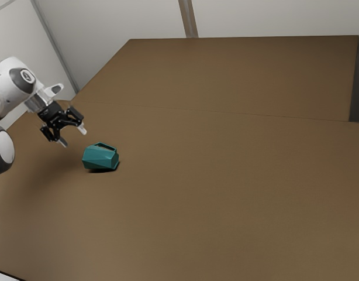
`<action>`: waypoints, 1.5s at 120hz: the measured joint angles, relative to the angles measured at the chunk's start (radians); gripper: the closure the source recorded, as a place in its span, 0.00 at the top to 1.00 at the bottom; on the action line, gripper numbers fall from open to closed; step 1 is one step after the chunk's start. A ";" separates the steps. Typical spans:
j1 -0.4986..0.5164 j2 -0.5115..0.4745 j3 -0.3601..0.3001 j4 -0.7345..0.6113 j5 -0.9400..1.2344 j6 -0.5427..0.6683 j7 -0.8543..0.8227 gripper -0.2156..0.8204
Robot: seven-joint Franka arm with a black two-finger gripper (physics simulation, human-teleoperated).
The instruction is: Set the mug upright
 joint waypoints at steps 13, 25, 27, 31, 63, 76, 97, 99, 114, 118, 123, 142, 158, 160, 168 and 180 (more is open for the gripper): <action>0.000 0.039 0.005 0.018 -0.036 0.000 0.058 0.79; 0.000 0.077 0.006 0.053 -0.066 0.001 0.106 0.79; 0.000 0.081 0.005 0.055 -0.071 0.001 0.114 0.79; 0.000 0.087 0.005 0.059 -0.084 0.001 0.128 0.79; -0.002 0.100 -0.001 0.025 -0.197 -0.007 0.226 0.79; -0.001 0.094 0.000 -0.020 -0.216 -0.013 0.253 0.79; -0.003 0.084 -0.001 -0.044 -0.229 -0.024 0.283 0.79; -0.003 0.084 -0.001 -0.045 -0.230 -0.024 0.285 0.79; -0.007 0.084 -0.004 -0.048 -0.234 -0.026 0.302 0.74; -0.008 0.084 -0.005 -0.049 -0.235 -0.026 0.306 0.68; -0.010 0.084 -0.007 -0.050 -0.235 -0.027 0.312 0.60; -0.015 0.087 -0.009 -0.056 -0.235 -0.024 0.324 0.31; -0.021 0.083 -0.010 -0.055 -0.231 -0.020 0.324 0.20; -0.023 0.081 -0.010 -0.053 -0.230 -0.020 0.323 0.19; -0.033 0.063 -0.018 -0.048 -0.228 -0.020 0.319 0.14; -0.040 0.041 -0.030 -0.046 -0.226 -0.022 0.311 0.08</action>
